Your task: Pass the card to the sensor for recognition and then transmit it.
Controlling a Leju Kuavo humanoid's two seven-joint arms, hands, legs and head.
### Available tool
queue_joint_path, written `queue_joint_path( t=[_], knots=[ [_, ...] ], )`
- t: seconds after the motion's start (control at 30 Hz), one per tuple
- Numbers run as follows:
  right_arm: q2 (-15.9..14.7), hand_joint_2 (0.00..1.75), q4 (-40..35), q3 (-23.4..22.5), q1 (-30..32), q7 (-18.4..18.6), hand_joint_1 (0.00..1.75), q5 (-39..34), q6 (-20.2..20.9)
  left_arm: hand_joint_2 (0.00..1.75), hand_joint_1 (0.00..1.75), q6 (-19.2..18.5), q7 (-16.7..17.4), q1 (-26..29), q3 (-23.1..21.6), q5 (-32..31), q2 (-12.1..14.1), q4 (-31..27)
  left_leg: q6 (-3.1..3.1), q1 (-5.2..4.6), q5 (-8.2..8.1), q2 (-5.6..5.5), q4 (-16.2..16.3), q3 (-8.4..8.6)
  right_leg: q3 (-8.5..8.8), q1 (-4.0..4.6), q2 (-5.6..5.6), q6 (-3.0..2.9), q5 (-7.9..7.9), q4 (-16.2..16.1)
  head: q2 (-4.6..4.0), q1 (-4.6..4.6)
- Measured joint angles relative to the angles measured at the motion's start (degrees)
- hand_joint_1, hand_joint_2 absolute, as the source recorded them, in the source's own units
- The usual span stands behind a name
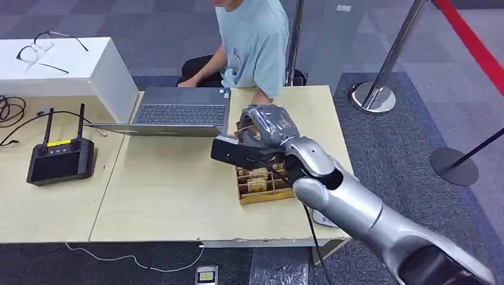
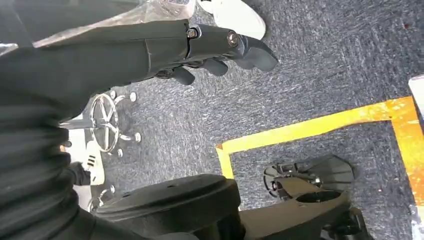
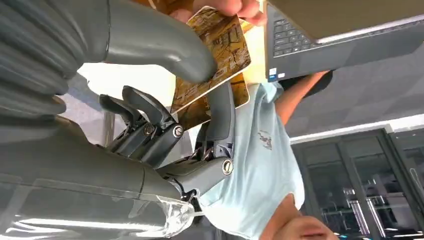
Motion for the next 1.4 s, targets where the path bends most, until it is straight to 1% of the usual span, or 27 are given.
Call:
queue_joint_path(
  t=[0.2, 0.23, 0.27, 0.3, 0.33, 0.37, 0.73, 1.03, 1.17, 1.4],
  knots=[
    [0.1, 1.75, 0.3, 0.0, 0.0, 0.0, 1.75, 0.4, -0.2, 1.75, 0.0, 0.1, -0.3, 0.0, 0.0, 0.0, 0.0, 0.0, 0.0, 0.0, 0.0, 0.0, 0.0, 0.0, 0.0, 0.0, 0.0, 0.0, 0.0, 0.0, 0.0, -0.02],
    [0.2, 1.75, 0.8, 0.1, 0.0, 0.0, 1.71, 0.7, -0.4, 1.75, 0.0, 0.1, -0.3, 0.0, 0.0, 0.0, 0.0, 0.0, 0.0, 0.0, 0.0, 0.0, 0.0, 0.0, 0.0, 0.0, 0.0, 0.0, 0.0, 0.0, 0.0, -0.02],
    [0.3, 1.75, 1.5, 0.2, 0.0, 0.0, 1.48, 1.2, -1.2, 1.75, 0.0, 0.1, -0.3, 0.0, 0.0, 0.0, 0.0, 0.0, 0.0, 0.0, 0.0, 0.0, 0.0, -0.01, -0.01, 0.0, 0.0, 0.0, 0.0, 0.0, 0.0, 0.0],
    [0.4, 1.75, 1.8, 0.3, 0.0, 0.0, 1.48, 1.2, -1.2, 1.75, 0.0, 0.1, -0.3, 0.0, -0.1, 0.0, 0.0, 0.0, 0.0, 0.0, 0.0, 0.0, 0.0, -0.01, -0.01, 0.0, 0.0, 0.0, 0.0, 0.0, 0.0, -0.02],
    [0.4, 1.75, 2.1, 0.4, 0.0, -0.1, 0.52, 1.3, -1.3, 1.75, 0.0, 0.1, -0.3, 0.0, -0.1, 0.0, 0.0, 0.0, 0.0, 0.0, 0.0, 0.0, 0.0, -0.01, -0.01, 0.0, 0.0, 0.0, 0.0, 0.0, 0.0, -0.02],
    [0.4, 1.75, 2.5, 0.5, 0.0, -0.3, 0.02, 1.4, -1.4, 1.75, 0.0, 0.1, -0.2, 0.0, -0.1, 0.0, 0.0, 0.0, 0.0, 0.0, 0.0, 0.0, 0.0, -0.02, -0.01, 0.0, 0.0, 0.0, 0.0, 0.0, 0.0, -0.02],
    [0.5, 1.75, 4.8, 0.9, 0.2, -0.9, 0.0, 3.8, -4.4, 1.75, 0.0, 0.1, -0.4, 0.0, -0.2, -0.4, -0.2, 0.0, 0.0, 0.0, 0.0, 0.0, 0.0, -0.01, -0.02, 0.0, 0.0, 0.0, 0.0, 0.0, 0.0, -0.02],
    [0.4, 1.75, 4.9, 0.9, 0.4, -0.9, 0.0, 5.7, -5.2, 1.75, 0.0, 0.1, -0.4, 0.0, -0.2, 0.0, -0.2, 0.0, 0.0, 0.0, 0.0, 0.0, 0.0, 0.0, -0.03, 0.0, 0.0, 0.0, 0.0, 0.0, 0.0, 0.0],
    [0.2, 1.75, 3.5, 0.7, 1.0, -0.3, 0.0, 6.4, -5.2, 1.75, 0.0, -0.2, 0.2, 0.0, -0.2, 0.0, -0.2, 0.0, 0.0, 0.0, 0.0, 0.01, 0.0, 0.01, -0.04, 0.0, 0.01, 0.0, 0.0, 0.0, 0.0, -0.02],
    [-1.2, 1.75, -0.9, -1.0, 3.4, 0.9, 0.0, 6.9, -6.8, 1.75, 0.0, 1.7, -0.5, 0.1, -0.2, 0.6, -0.2, 0.0, 0.0, 0.01, 0.0, -0.01, 0.0, 0.01, -0.03, 0.0, 0.0, 0.0, 0.0, 0.0, 0.0, 0.0]
  ],
)
